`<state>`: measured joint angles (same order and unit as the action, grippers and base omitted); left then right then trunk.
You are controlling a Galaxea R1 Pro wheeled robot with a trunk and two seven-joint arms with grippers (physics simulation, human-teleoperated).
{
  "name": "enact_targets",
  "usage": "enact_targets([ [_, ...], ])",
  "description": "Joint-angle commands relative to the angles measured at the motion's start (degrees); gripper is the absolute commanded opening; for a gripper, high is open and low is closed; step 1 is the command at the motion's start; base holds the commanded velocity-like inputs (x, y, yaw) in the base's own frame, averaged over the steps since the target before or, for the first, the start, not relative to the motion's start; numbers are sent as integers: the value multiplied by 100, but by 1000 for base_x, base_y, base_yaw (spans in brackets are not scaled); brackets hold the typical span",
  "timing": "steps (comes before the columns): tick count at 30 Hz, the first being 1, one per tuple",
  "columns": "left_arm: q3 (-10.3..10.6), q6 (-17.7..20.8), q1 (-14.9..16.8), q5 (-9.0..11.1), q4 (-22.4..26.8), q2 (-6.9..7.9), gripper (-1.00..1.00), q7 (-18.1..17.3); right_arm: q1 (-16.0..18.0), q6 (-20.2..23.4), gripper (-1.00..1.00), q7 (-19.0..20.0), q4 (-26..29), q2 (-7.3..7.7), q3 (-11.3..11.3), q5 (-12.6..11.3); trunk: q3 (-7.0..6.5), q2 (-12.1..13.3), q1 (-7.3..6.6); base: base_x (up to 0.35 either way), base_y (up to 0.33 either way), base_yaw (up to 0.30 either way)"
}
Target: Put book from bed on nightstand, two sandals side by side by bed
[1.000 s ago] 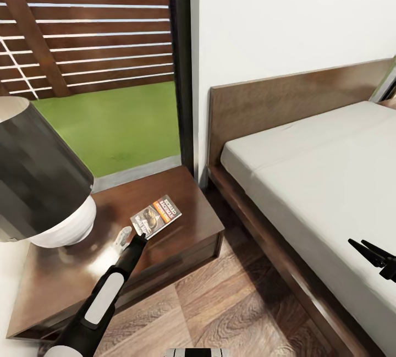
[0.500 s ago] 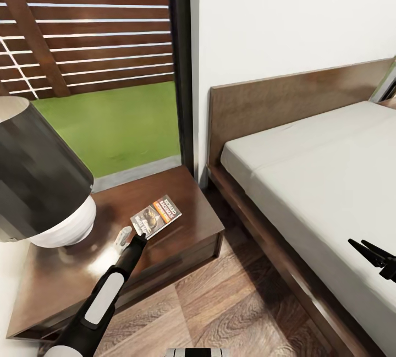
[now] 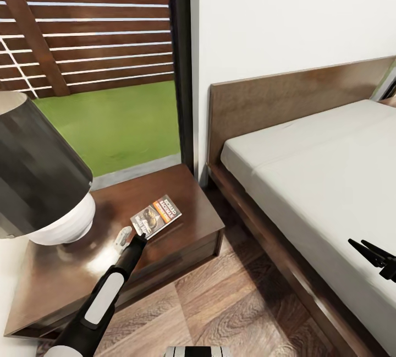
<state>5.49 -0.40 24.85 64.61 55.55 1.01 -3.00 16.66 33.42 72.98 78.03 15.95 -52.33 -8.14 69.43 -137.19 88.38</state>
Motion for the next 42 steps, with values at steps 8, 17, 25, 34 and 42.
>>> enact_targets([
  [8,14,-4,2,60,-1,7,100,-16,4,50,100,14,1,1,-7,-16,4,-2,-1,0,0,0],
  [17,14,-4,2,60,-1,6,100,-15,4,50,100,14,1,-1,-5,-14,4,-2,-1,0,0,0],
  [25,14,-4,-1,60,-1,11,100,-13,4,50,100,14,0,-2,-8,-15,4,-2,-1,0,0,0],
  [34,14,-4,2,60,-1,10,100,-16,4,50,100,14,0,-2,-5,-16,4,-2,-1,0,0,0],
  [42,14,-4,2,60,-1,8,100,-16,4,50,100,14,-2,-2,-5,-16,4,-2,-1,0,0,0],
])
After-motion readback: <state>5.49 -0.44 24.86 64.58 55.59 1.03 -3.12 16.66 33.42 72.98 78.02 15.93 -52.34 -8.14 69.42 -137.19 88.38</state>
